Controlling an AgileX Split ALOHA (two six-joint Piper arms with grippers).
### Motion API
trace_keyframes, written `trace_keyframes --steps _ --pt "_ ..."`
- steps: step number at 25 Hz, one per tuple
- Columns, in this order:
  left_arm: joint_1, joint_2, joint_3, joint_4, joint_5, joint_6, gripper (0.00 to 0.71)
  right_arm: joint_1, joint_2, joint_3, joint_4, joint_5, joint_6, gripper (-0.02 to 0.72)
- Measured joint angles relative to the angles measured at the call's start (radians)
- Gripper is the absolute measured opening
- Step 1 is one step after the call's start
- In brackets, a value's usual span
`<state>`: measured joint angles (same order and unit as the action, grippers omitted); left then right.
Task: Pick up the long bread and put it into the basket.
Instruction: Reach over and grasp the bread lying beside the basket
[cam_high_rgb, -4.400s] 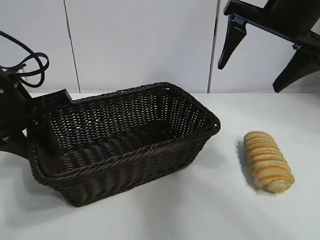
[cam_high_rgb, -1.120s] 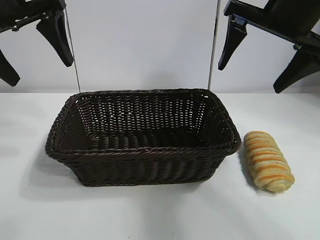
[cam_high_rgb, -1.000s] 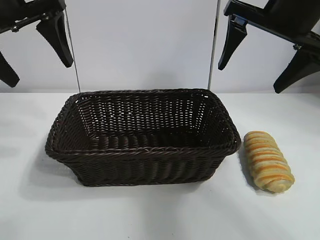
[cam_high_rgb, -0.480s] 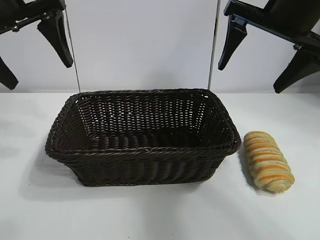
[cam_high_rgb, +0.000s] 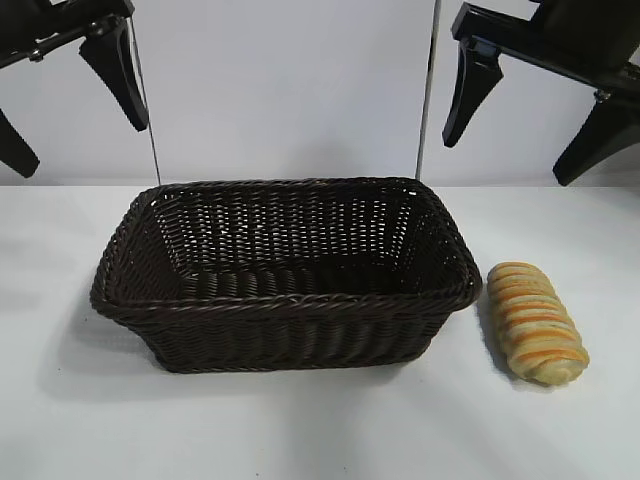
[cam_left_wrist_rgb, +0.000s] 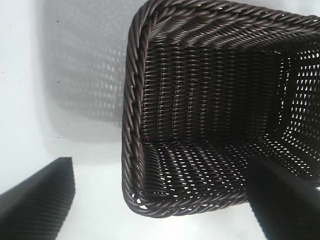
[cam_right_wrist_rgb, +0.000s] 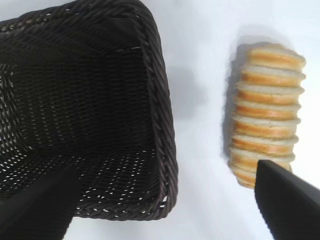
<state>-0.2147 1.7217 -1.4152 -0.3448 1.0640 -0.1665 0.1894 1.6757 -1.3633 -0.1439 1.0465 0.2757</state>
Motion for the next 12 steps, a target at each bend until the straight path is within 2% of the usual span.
trace_keyframes --steps 2,5,12 --pt "0.000 0.000 0.000 0.000 -0.007 0.000 0.669 -0.017 0.000 0.007 -0.014 -0.014 0.005 0.687" --pt "0.000 0.000 0.000 0.002 -0.016 0.000 0.669 -0.057 0.000 0.063 -0.001 -0.064 0.008 0.687" --pt "0.000 0.000 0.000 0.003 -0.017 0.000 0.669 -0.103 0.006 0.230 0.118 -0.261 0.010 0.687"
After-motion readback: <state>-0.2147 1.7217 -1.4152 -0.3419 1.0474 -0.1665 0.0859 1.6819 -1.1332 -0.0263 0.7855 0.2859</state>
